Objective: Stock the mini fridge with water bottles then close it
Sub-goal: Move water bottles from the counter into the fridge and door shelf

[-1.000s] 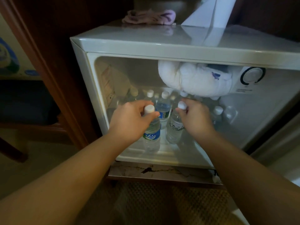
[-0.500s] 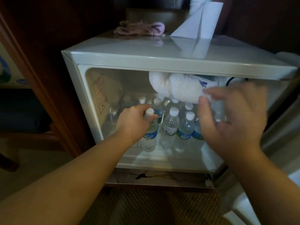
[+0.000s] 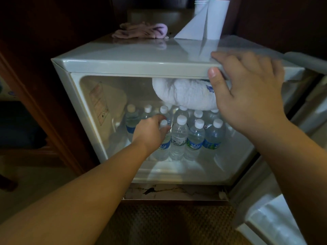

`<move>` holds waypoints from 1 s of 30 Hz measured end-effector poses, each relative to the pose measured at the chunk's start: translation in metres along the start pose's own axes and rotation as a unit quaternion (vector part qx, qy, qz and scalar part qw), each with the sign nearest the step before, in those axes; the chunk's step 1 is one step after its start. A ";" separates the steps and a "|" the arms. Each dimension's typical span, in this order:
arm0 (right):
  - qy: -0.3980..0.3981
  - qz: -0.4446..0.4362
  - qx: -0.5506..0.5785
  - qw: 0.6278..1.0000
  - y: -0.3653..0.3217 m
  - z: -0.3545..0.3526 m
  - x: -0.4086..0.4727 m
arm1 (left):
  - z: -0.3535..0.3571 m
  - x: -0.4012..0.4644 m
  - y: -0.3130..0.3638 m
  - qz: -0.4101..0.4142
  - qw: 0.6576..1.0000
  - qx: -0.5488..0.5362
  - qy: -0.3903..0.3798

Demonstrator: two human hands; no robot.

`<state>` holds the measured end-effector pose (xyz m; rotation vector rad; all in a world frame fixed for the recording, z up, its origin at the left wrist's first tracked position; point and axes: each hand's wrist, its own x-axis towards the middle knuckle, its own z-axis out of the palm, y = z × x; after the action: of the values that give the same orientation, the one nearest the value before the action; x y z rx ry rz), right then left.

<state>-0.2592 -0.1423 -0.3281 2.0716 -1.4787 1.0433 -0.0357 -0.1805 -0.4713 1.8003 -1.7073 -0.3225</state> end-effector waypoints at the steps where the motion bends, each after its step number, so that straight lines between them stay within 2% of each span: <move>1: -0.001 0.001 -0.001 1.000 0.000 0.001 0.000 | -0.001 0.000 0.000 -0.002 1.000 0.008 -0.002; 13: 0.004 0.013 0.006 1.000 -0.001 0.001 0.000 | -0.009 -0.010 0.007 0.014 0.999 0.028 -0.032; 17: -0.001 0.023 0.008 1.000 -0.003 -0.001 -0.002 | -0.035 -0.038 0.021 0.043 0.998 0.036 0.007; 21: -0.033 0.028 -0.014 0.999 -0.007 -0.007 -0.002 | -0.090 -0.074 0.047 0.062 0.996 0.037 0.055; 24: -0.091 0.052 0.002 0.995 -0.012 -0.021 0.003 | -0.137 -0.095 0.073 0.064 0.994 0.022 0.084; 27: -0.171 0.070 0.008 0.983 -0.018 -0.040 0.013 | -0.185 -0.109 0.103 0.036 0.997 0.007 0.069; 30: -0.318 0.086 0.009 0.944 -0.023 -0.069 0.033 | -0.235 -0.115 0.139 0.020 0.997 0.005 0.072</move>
<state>-0.2563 -0.1083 -0.2558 2.4611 -1.9778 0.4385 -0.0283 -0.0016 -0.2356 1.7504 -1.6449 -0.1633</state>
